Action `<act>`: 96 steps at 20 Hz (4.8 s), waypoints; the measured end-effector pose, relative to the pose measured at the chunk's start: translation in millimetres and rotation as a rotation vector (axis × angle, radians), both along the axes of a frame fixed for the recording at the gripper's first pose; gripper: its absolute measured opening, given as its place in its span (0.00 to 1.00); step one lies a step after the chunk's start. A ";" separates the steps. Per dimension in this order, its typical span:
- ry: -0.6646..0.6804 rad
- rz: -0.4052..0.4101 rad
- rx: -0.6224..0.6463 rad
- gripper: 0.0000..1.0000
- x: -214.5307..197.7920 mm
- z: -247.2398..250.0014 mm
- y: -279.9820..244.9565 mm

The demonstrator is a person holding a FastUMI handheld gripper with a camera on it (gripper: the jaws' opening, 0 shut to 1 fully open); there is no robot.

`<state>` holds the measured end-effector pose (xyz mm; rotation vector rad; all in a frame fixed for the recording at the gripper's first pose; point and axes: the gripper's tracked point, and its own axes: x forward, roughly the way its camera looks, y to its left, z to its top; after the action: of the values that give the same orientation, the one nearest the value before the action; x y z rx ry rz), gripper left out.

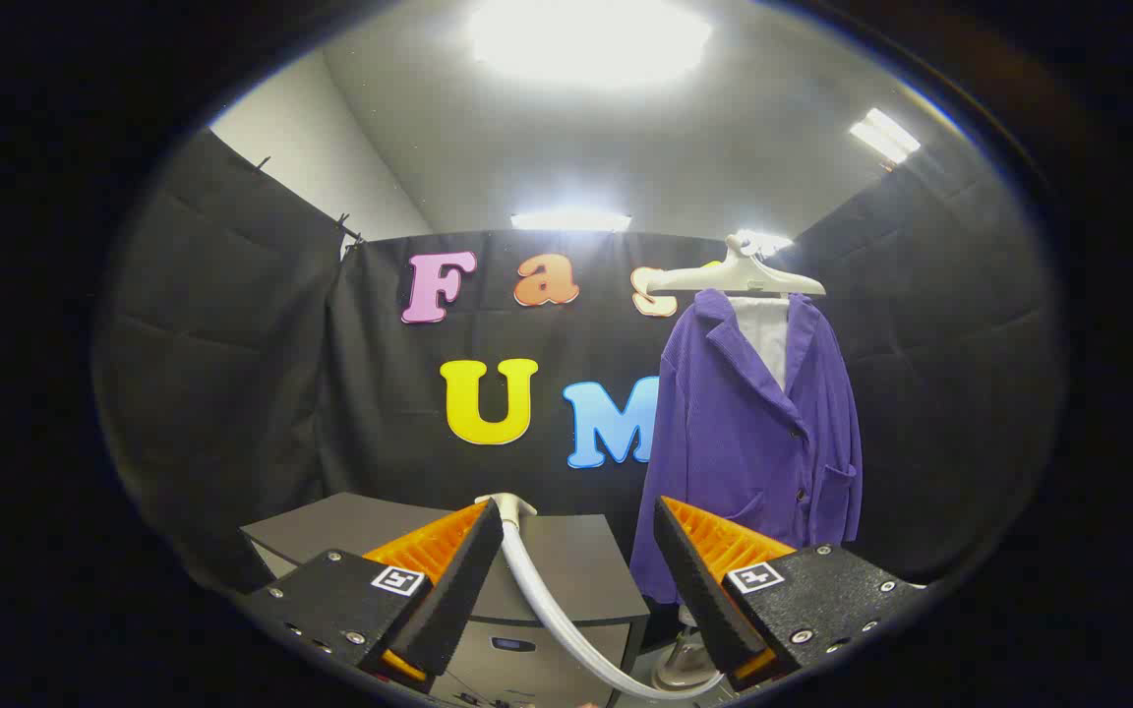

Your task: Iron the clothes twice with a garment steamer, once on the left side and once on the right side.

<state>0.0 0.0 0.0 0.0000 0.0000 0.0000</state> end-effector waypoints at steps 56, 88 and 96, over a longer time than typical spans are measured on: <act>0.550 0.147 0.354 0.95 207.6 -59.7 72.2; 0.786 0.114 0.130 0.36 291.6 -211.2 136.6; 0.640 0.087 0.135 0.36 261.1 -170.6 114.7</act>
<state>261.1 114.7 -170.6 0.1352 0.6398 0.0868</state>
